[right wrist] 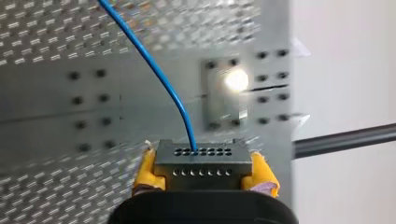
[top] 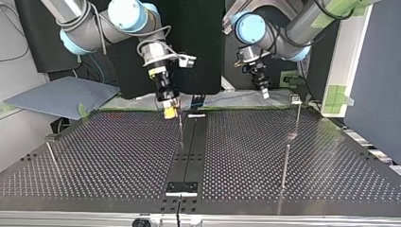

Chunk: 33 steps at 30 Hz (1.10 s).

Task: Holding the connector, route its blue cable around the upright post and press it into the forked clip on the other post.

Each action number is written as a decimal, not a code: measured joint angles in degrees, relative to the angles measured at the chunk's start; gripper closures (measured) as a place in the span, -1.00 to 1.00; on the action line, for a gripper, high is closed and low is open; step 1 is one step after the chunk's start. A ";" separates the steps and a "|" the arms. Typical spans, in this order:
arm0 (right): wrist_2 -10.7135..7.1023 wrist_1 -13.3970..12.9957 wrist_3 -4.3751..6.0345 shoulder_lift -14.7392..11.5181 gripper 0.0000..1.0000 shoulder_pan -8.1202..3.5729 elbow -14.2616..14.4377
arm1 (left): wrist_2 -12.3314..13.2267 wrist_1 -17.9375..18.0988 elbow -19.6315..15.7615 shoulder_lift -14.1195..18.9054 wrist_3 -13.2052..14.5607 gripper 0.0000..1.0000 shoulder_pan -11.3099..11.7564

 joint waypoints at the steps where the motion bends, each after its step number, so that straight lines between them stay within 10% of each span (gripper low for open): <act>1: -0.70 0.74 0.00 -0.72 1.00 -0.08 -0.51 | -0.04 -0.49 0.32 0.51 -0.19 0.89 0.40; 22: -6.80 12.03 0.08 -4.31 1.00 -0.75 -3.42 | -1.07 -11.65 11.02 11.69 -1.23 0.89 3.58; 33: -8.52 12.89 0.82 -4.15 1.00 -1.14 -5.09 | -0.71 -17.15 16.52 17.19 0.69 0.89 5.31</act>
